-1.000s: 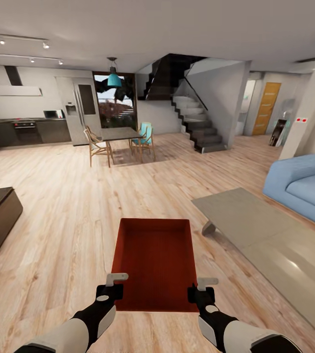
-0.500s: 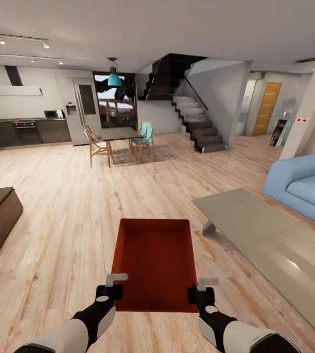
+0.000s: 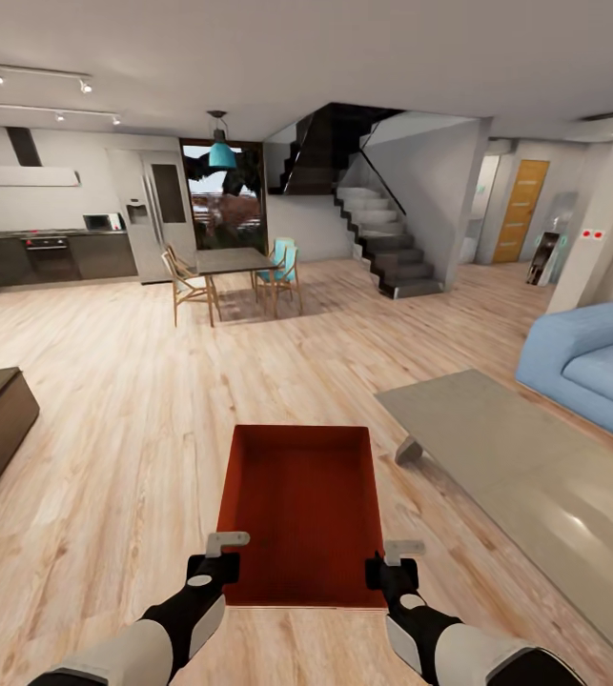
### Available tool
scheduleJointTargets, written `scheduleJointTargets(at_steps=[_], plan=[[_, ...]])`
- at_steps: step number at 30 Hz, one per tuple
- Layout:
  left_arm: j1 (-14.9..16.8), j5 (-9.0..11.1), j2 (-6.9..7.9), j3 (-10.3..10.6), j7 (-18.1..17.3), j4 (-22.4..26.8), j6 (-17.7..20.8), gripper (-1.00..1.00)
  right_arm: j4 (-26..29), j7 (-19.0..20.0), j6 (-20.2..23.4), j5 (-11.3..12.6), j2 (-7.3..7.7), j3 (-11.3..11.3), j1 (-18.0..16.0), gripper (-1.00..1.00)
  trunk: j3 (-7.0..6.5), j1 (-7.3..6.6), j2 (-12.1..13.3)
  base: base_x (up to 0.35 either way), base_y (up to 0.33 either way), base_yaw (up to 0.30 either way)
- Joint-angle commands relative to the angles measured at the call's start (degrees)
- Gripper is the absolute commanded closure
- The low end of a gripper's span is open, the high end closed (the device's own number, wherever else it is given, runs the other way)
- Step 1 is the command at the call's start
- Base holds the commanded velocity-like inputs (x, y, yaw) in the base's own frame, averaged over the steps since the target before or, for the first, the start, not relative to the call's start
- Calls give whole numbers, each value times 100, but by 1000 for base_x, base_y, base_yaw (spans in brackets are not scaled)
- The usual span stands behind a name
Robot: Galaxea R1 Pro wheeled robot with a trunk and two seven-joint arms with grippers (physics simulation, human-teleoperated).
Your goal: Move the two storage containers from the living room to the garage. In the garage, place one container on the floor and stack the other container on top of it (either order is fine).
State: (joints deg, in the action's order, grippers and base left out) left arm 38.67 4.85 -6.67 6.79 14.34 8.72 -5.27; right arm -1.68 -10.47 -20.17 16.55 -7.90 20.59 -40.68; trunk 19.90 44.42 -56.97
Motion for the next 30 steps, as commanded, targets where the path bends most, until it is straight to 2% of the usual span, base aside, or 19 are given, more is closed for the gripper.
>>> scheduleJointTargets(at_steps=[1, 10, 11, 26, 30], plan=[[2, 85, 6, 82, 58, -20, -9, 100, 1, -16, -31, 12, 19, 16, -10, 100, 7, 4, -5, 315, 0, 0], [3, -79, 8, -78, 26, -20, -9, 100, -1, -16, -32, 392, 13, 382, -10, 100, 7, 4, -5, 321, 0, 0], [1, 315, 8, 159, 95, -20, -9, 100, 0, -16, -31, -723, 30, -745, -10, 100, 7, 4, -5, 322, 0, 0], [5, 315, 8, 159, 95, -16, -9, 100, 0, -16, -36, -679, 10, -743, -10, 100, 7, 4, -5, 322, 0, 2], [2, 315, 8, 163, 95, -15, -9, 100, 1, -16, -35, -689, 8, -741, -10, 100, 7, 4, -5, 322, 0, 166]])
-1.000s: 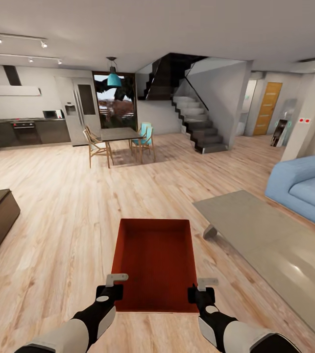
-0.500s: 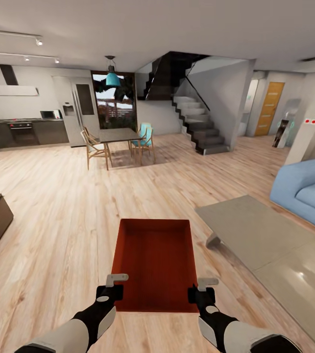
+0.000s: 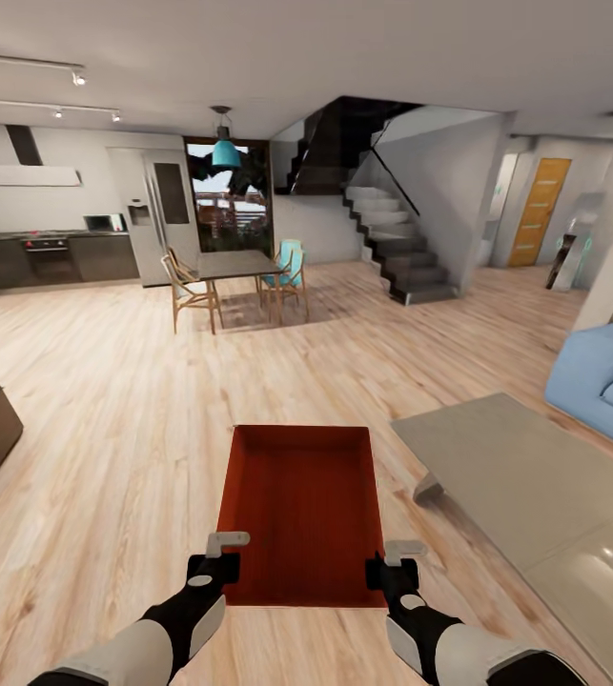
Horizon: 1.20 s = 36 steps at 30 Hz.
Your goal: Move the two storage containers from the living room to the garage. In the garage, place one container on the floor and stack the other container on top of it (either order is fine).
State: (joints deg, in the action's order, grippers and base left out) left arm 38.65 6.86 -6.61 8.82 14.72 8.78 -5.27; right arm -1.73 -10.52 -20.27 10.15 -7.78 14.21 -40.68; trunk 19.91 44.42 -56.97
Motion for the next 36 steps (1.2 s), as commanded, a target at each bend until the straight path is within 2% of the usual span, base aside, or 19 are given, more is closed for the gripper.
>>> scheduleJointTargets(at_steps=[1, 11, 30, 36], plan=[[6, 113, 2, -42, 58, -21, -9, 100, 6, -12, -24, -48, -4, -102, -10, 100, 6, 4, -5, 322, 0, 241], [7, 110, 2, -42, 58, -8, -9, 100, 6, -12, -23, -37, 2, -109, -10, 100, 6, 4, -5, 322, 0, 229], [6, 104, 42, -49, 8, 45, -9, 100, 5, -12, -22, -13, 19, -112, -10, 100, 6, 4, -5, 322, 0, 11], [6, 106, 126, -80, -2, 56, -12, 100, 2, -12, -21, -13, 22, -111, -10, 100, 6, 4, -5, 322, 0, 0]])
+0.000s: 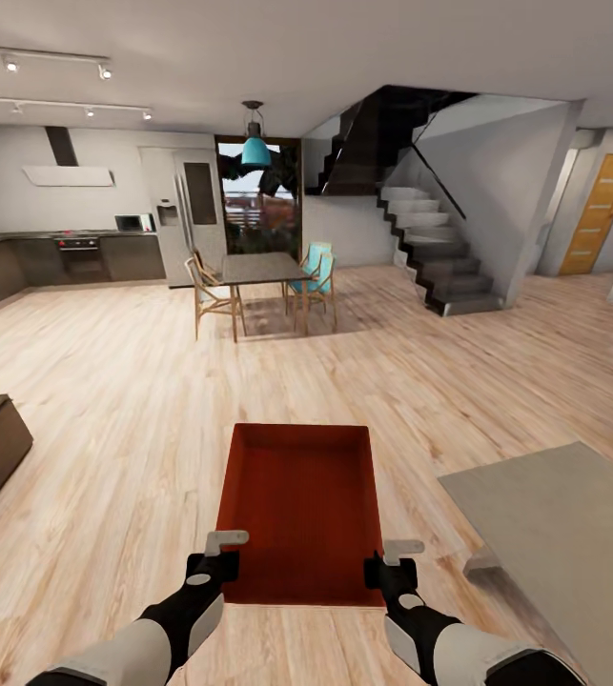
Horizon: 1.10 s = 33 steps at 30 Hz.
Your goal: Move the two storage containers from the living room to the garage. In the garage, place one container on the floor and stack the other container on top of it (either order is fine).
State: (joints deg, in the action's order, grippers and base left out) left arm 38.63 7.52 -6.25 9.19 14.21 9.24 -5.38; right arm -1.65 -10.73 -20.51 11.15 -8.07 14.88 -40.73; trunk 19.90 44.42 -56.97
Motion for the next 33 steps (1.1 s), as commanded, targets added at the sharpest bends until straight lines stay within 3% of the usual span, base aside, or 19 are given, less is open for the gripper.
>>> scheduleJointTargets(at_steps=[1, 22, 24, 28, 33], plan=[[10, 40, 99, -132, 53, 16, 0, 100, -8, 10, 3, -113, 51, -179, -5, 100, 7, 4, -5, 322, 0, 0], [9, 64, 131, -187, 63, -6, -22, 100, -8, 10, 3, -113, 52, -187, -5, 100, 7, 4, -5, 322, 0, 0], [7, 136, 148, -188, 59, -21, -27, 100, -9, 10, 3, -113, 52, -185, -5, 100, 7, 4, -5, 322, 0, 0], [6, 476, 169, -184, 41, -18, -33, 100, -9, 13, 3, -113, 59, -187, -5, 100, 7, 4, -5, 322, 0, 0], [11, 523, 168, -175, 38, -3, -33, 100, -8, 13, 7, -117, 61, -187, -5, 100, 7, 4, -5, 322, 0, 0]])
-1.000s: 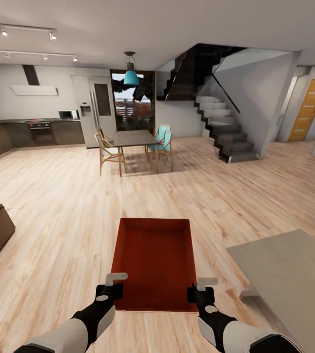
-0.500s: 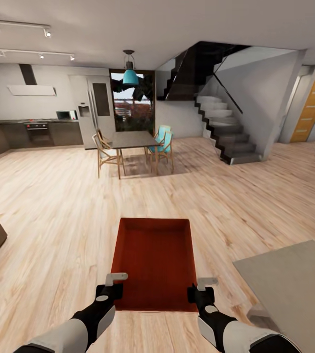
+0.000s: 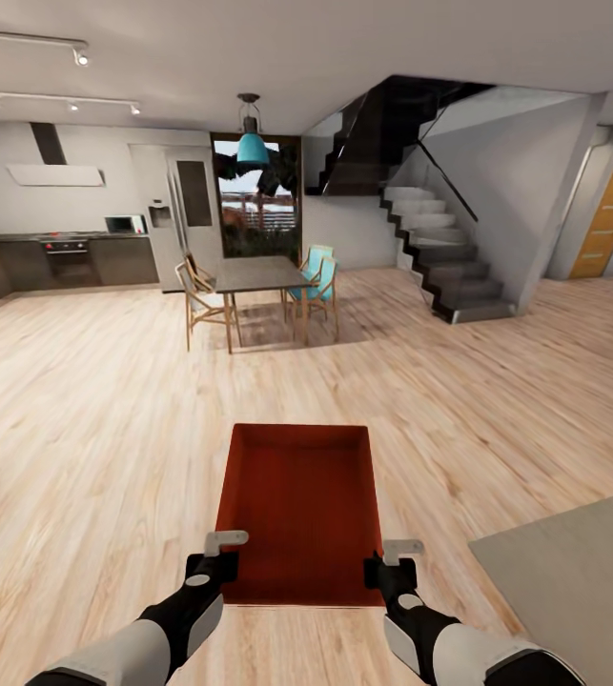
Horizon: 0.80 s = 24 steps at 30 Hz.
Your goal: Move the two storage containers from the living room to the garage. In the garage, place one container on the floor and stack the other container on top of it (either order is fine).
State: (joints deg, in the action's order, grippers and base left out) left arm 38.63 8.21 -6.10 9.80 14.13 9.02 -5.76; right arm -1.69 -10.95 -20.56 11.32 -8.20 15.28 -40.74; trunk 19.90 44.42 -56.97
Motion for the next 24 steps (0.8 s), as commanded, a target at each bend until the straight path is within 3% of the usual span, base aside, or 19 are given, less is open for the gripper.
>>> scheduleJointTargets(at_steps=[1, 19, 24], plan=[[9, 456, 153, -236, 46, 19, 4, 100, -3, 36, 12, -135, 74, -227, -4, 100, 7, 4, -5, 322, 0, 0], [8, 453, 153, -217, 46, 30, 4, 100, -1, 32, 16, -148, 65, -223, -4, 100, 7, 4, -5, 322, 0, -2], [9, 453, 154, -224, 46, 14, 4, 100, -2, 38, 17, -141, 77, -227, -4, 100, 7, 4, -5, 322, 37, -204]])
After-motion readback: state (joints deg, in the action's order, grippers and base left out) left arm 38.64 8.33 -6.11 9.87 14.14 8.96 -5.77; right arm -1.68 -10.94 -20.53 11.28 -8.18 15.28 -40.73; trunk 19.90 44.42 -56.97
